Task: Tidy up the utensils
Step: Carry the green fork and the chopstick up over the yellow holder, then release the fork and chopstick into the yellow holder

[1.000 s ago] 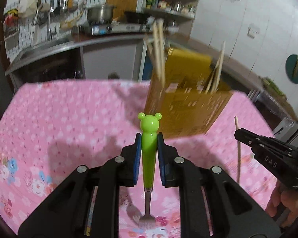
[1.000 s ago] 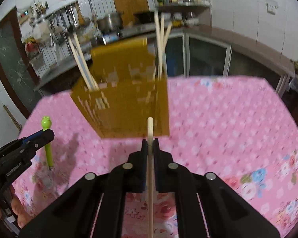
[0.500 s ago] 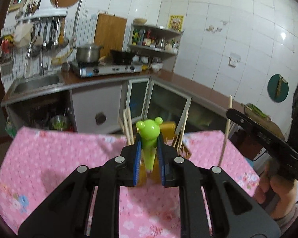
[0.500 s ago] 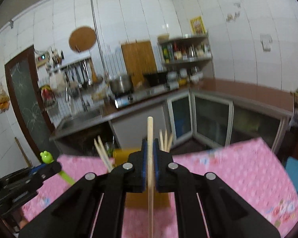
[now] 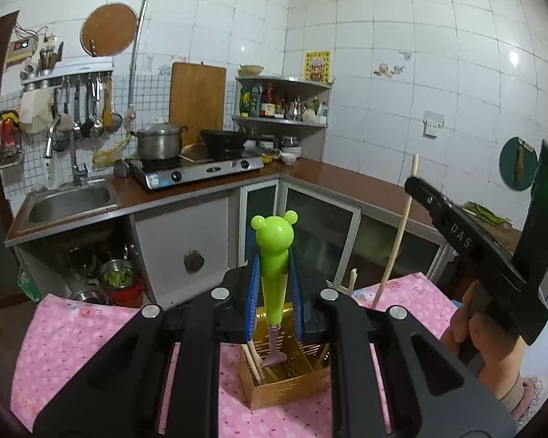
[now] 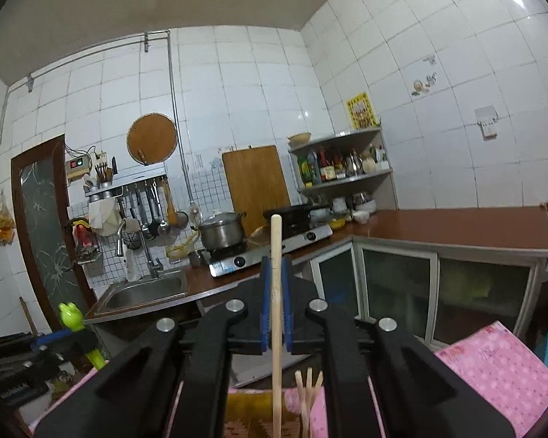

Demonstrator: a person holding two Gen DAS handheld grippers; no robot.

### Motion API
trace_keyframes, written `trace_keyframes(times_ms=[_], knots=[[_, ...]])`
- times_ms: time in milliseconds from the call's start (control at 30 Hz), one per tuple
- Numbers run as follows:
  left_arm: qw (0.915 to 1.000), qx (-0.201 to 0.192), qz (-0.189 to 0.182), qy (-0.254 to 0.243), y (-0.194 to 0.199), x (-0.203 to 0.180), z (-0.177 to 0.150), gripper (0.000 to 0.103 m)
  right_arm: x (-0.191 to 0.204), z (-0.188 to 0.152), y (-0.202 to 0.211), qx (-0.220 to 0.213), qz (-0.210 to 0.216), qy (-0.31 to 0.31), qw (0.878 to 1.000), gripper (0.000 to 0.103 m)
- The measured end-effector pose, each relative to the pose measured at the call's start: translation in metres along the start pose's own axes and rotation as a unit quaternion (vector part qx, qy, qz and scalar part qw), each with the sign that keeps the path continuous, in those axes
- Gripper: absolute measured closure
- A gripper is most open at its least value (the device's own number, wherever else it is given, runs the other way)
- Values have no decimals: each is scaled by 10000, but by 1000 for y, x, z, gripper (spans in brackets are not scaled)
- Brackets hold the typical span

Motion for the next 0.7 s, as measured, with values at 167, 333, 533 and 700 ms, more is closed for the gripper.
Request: trace_keyframes(times_ms=[167,333,533,700], knots=[[9997,231,-9,44,-40,11,-34,89,-3,-43,-18,241,50,163,9996,97],[9991,413,-72,111,-65,23,-72,89,-12,-93,-24,718,13,467,9963,97],[9975,634,30,311,-79,34,-107,88,-17,-132,-17,1133,-70,801,9903,96],[9964,781,279,188,-77,36,-124,87,-19,-140,-8,1193,-155,1048,9872,95]])
Point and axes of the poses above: each gripper's, at about its wrist camera, not at the fingertips, and y roughly against the way its jaws point, x to its left, z to its top, the point moved 10 cm from there along -y, roughly the way its jaws point, and after that the axes turned 6 degrees about -z, right-handed, at the moved point
